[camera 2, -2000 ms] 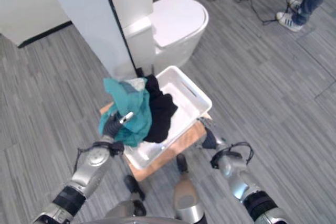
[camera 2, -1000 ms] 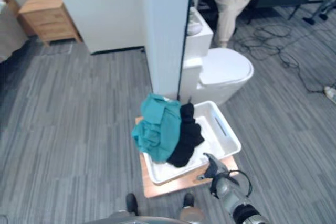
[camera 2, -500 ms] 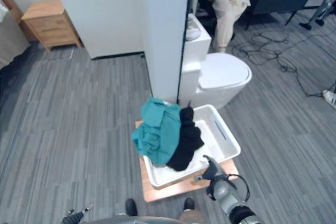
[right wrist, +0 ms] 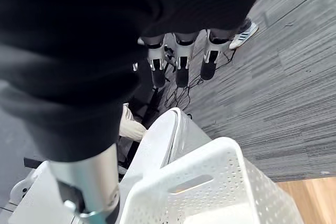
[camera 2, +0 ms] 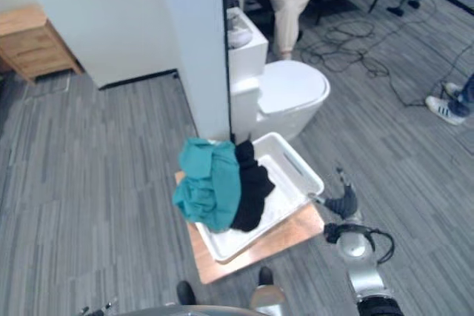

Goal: Tidy up the quilt and then pick up the clothes from the bed and put them into the laundry hamper.

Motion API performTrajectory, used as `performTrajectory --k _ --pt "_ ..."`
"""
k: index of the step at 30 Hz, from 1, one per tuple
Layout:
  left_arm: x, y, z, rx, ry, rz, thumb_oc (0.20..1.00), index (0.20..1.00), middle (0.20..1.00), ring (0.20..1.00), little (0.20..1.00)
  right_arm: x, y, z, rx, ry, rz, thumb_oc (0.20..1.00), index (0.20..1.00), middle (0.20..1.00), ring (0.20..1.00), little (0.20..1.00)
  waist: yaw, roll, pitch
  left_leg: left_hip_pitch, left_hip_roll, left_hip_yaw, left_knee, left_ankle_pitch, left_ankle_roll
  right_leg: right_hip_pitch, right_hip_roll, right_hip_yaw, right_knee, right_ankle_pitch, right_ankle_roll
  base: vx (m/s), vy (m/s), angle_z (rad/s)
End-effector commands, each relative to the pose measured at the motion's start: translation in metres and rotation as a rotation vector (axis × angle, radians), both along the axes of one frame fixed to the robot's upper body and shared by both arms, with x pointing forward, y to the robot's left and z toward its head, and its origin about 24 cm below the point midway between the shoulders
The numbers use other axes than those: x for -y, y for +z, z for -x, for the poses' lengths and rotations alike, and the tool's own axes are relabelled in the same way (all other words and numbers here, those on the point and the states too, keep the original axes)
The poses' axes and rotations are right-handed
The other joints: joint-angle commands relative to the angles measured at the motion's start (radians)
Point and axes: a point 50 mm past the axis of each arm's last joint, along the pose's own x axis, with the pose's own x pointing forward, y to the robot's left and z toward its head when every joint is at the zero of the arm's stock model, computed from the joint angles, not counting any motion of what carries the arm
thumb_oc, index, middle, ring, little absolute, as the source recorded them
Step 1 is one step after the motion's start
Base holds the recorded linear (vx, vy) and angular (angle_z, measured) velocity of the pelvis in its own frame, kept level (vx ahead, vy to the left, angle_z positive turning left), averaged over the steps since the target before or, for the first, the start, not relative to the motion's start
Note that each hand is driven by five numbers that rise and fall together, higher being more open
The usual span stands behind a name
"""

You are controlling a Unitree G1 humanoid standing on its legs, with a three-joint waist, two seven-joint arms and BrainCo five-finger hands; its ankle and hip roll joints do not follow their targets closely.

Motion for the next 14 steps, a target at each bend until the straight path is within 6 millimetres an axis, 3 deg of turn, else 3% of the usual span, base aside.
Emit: performTrajectory --k 1,4,5,6,9,10,14 --pt "-0.007 0.001 -0.011 0.018 -0.009 -0.018 1.000 1.000 1.000 1.000 1.000 0.000 0.024 -0.015 0.171 -0.029 -0.029 1.000 1.000 1.000 1.000 1.000 0.006 -0.002 0.012 0.095 0.054 0.005 0.002 -0.090 -0.058 -0.003 -0.042 -0.007 0.005 -0.045 0.061 0.00 0.000 0.00" --pt "-0.005 0.000 -0.012 0.018 -0.010 -0.012 1.000 1.000 1.000 1.000 1.000 0.000 0.006 -0.011 0.091 -0.049 -0.049 1.000 1.000 1.000 1.000 1.000 0.004 -0.004 0.010 0.097 0.054 0.007 0.002 -0.092 -0.058 -0.004 -0.042 -0.005 0.005 -0.044 0.062 0.00 0.000 0.00" --pt "-0.004 0.000 -0.017 0.028 -0.019 -0.006 1.000 1.000 1.000 1.000 1.000 -0.003 -0.019 -0.005 -0.027 -0.064 -0.074 1.000 1.000 1.000 1.000 1.000 0.004 -0.006 0.009 0.098 0.054 0.009 0.002 -0.092 -0.059 -0.004 -0.041 -0.003 0.005 -0.043 0.062 0.00 0.000 0.00" --pt "-0.004 0.000 -0.017 0.028 -0.019 -0.006 1.000 1.000 1.000 1.000 1.000 -0.003 -0.019 -0.005 -0.027 -0.063 -0.074 1.000 1.000 1.000 1.000 1.000 0.004 -0.006 0.010 0.098 0.054 0.009 0.002 -0.092 -0.059 -0.004 -0.041 -0.003 0.005 -0.043 0.062 0.00 0.000 0.00" --pt "-0.004 0.000 -0.023 0.033 -0.034 -0.002 1.000 1.000 1.000 1.000 1.000 -0.009 -0.063 0.012 -0.264 -0.074 -0.092 1.000 1.000 1.000 1.000 1.000 0.012 -0.008 0.009 0.098 0.055 0.008 0.002 -0.090 -0.059 -0.001 -0.039 -0.005 0.005 -0.044 0.060 0.00 0.000 0.00" --pt "-0.004 0.000 -0.026 0.026 -0.055 -0.005 1.000 1.000 1.000 1.000 1.000 -0.014 -0.086 0.024 -0.413 -0.061 -0.083 1.000 1.000 1.000 1.000 1.000 0.021 -0.010 0.006 0.098 0.055 0.004 0.002 -0.088 -0.059 0.004 -0.038 -0.008 0.003 -0.046 0.057 0.00 0.000 0.00" --pt "-0.005 0.000 -0.030 0.009 -0.090 -0.016 1.000 1.000 1.000 1.000 1.000 -0.016 -0.107 0.040 -0.568 -0.065 -0.064 1.000 1.000 1.000 1.000 1.000 0.032 -0.011 0.008 0.098 0.054 -0.007 0.002 -0.087 -0.059 0.011 -0.038 -0.013 0.002 -0.049 0.055 0.00 0.000 0.00"
